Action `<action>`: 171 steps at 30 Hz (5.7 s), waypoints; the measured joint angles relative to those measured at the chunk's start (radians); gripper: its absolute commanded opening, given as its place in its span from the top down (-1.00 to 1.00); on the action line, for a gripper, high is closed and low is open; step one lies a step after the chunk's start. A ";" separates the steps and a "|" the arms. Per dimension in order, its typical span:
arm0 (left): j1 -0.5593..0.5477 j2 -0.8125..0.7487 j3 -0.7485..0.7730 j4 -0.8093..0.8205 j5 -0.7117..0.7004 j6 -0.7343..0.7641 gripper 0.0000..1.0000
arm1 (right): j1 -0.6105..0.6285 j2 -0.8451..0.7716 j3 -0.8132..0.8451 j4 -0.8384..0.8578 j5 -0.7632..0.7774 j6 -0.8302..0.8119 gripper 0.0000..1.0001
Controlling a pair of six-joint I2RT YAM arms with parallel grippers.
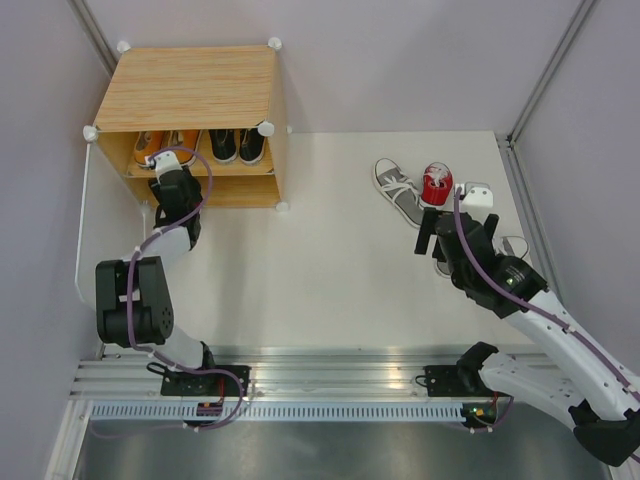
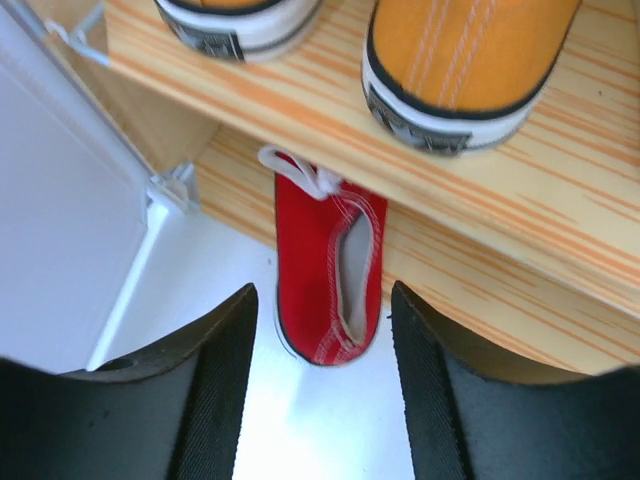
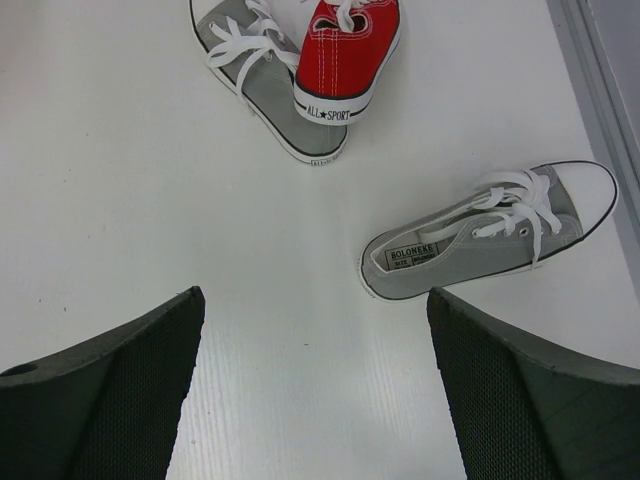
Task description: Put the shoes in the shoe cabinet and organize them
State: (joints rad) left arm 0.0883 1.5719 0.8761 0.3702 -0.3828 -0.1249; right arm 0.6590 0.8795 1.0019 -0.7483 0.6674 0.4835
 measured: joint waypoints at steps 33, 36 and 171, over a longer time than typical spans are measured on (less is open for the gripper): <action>-0.012 0.159 0.127 -0.201 -0.078 -0.108 0.95 | -0.010 0.070 -0.013 0.031 -0.024 -0.054 -0.92; 0.000 0.171 0.155 -0.204 -0.067 -0.074 0.95 | -0.012 0.071 -0.013 0.031 -0.023 -0.055 -0.92; 0.168 0.309 0.337 -0.340 0.166 0.021 0.32 | -0.080 0.089 -0.031 0.060 -0.009 -0.098 -0.91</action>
State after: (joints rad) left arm 0.2562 1.8805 1.2133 0.0307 -0.2173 -0.1040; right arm 0.5793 0.9680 0.9707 -0.6880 0.6586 0.3855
